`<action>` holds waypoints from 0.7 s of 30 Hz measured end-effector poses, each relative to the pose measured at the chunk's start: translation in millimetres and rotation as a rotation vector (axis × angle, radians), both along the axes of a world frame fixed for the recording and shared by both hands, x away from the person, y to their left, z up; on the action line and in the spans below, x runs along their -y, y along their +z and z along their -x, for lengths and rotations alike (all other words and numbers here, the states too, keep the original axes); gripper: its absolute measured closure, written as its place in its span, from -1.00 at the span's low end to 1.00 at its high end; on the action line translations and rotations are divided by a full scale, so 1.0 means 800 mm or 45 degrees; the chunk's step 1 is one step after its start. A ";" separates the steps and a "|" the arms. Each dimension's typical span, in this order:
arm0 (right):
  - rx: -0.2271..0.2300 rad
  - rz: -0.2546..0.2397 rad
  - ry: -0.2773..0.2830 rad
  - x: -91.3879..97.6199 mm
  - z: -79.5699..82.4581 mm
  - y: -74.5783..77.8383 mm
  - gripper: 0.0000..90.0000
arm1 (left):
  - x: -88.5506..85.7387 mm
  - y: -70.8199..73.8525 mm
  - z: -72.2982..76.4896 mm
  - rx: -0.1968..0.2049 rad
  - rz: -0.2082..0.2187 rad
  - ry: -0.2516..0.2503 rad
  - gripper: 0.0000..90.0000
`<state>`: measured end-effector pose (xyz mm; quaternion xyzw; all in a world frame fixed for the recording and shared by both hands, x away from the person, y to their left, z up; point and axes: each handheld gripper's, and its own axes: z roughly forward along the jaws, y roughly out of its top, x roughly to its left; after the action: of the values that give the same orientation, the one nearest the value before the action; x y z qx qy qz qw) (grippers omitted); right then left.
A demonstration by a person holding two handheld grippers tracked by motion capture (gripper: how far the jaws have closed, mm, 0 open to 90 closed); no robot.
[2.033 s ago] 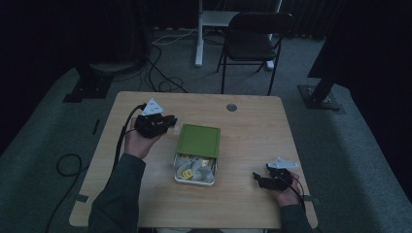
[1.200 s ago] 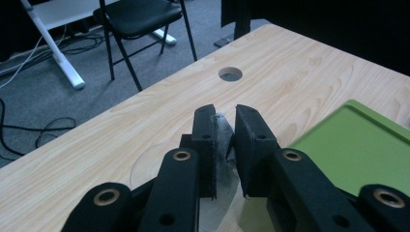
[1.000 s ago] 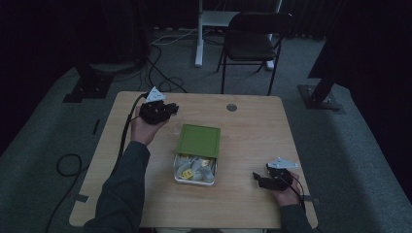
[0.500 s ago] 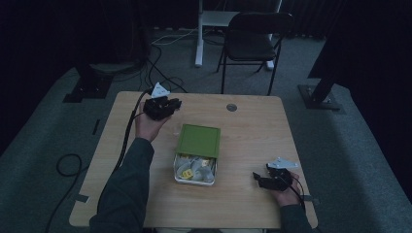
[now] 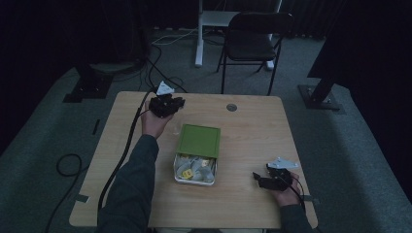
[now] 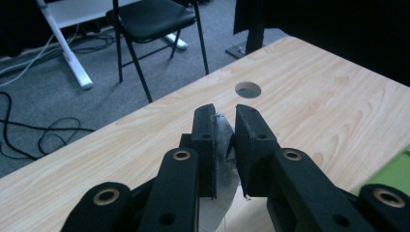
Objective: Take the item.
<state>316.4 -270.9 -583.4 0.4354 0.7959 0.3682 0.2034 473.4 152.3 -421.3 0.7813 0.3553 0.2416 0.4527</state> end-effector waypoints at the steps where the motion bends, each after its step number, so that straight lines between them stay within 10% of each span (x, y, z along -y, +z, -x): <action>1: 0.000 0.000 0.000 0.000 0.000 0.000 -0.37 | 0.000 -0.002 -0.002 -0.003 0.003 0.000 0.78; 21: 0.000 0.000 0.001 0.000 0.000 0.000 -0.37 | 0.003 -0.025 -0.020 -0.067 -0.026 0.017 0.71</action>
<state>316.4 -270.9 -583.4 0.4352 0.7960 0.3682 0.2036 489.1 149.9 -441.5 0.7895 0.3699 0.2276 0.4337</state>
